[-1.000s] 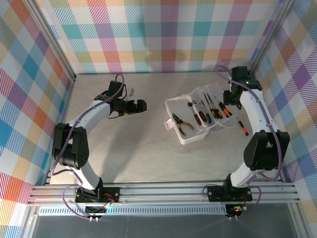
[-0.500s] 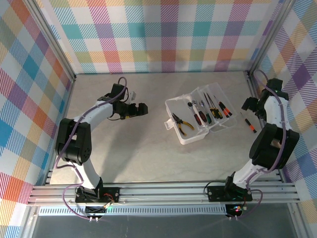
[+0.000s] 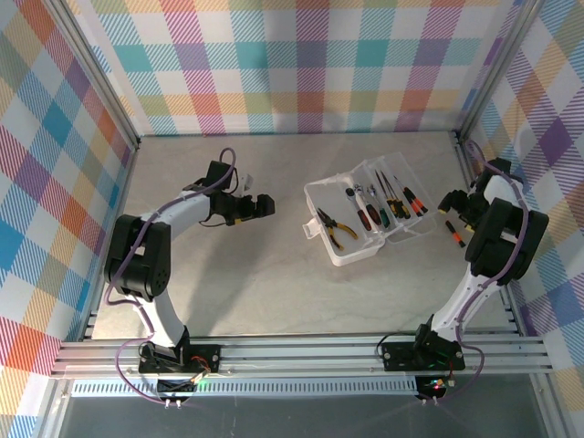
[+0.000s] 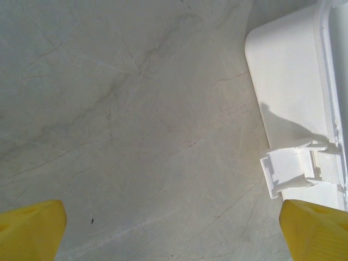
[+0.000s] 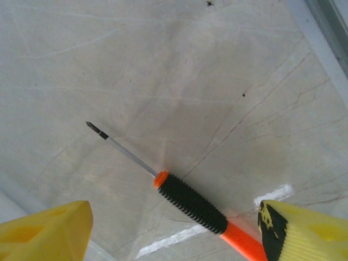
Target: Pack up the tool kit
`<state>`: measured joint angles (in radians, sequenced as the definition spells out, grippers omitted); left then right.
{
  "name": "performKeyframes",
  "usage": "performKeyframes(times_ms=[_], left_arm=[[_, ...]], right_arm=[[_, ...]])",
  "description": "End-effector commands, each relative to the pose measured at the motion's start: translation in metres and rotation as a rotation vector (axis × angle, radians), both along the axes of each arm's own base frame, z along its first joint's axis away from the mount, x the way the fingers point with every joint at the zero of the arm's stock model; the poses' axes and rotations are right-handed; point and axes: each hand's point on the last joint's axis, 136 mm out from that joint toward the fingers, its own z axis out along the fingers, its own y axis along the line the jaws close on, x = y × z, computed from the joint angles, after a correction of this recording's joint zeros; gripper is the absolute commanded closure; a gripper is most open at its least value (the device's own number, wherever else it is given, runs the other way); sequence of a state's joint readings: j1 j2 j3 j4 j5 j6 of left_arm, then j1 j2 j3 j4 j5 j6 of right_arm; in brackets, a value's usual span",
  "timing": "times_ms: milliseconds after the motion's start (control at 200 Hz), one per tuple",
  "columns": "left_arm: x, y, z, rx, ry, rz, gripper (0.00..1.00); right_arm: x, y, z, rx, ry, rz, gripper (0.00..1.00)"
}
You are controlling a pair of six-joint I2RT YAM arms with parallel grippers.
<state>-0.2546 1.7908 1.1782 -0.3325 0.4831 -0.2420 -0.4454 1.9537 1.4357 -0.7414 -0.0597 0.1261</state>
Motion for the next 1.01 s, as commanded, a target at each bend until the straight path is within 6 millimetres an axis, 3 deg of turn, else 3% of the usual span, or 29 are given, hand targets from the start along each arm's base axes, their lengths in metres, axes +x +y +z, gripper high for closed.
performKeyframes(times_ms=[0,130,400,1000], left_arm=[[0.001,-0.008,-0.003,-0.034,0.001,-0.023,0.00],[0.002,-0.009,-0.002,-0.044,0.002,-0.031,0.00],[0.006,-0.005,-0.002,-0.057,0.002,-0.028,0.00],[0.007,0.002,-0.004,-0.008,0.007,-0.021,0.00]], right_arm=[[-0.005,-0.005,-0.001,-0.022,0.033,0.013,0.26],[-0.011,0.001,-0.011,-0.012,0.071,0.038,0.29],[-0.015,0.026,-0.011,0.014,0.070,0.119,0.32],[-0.032,0.008,-0.044,-0.114,0.263,0.129,0.59]])
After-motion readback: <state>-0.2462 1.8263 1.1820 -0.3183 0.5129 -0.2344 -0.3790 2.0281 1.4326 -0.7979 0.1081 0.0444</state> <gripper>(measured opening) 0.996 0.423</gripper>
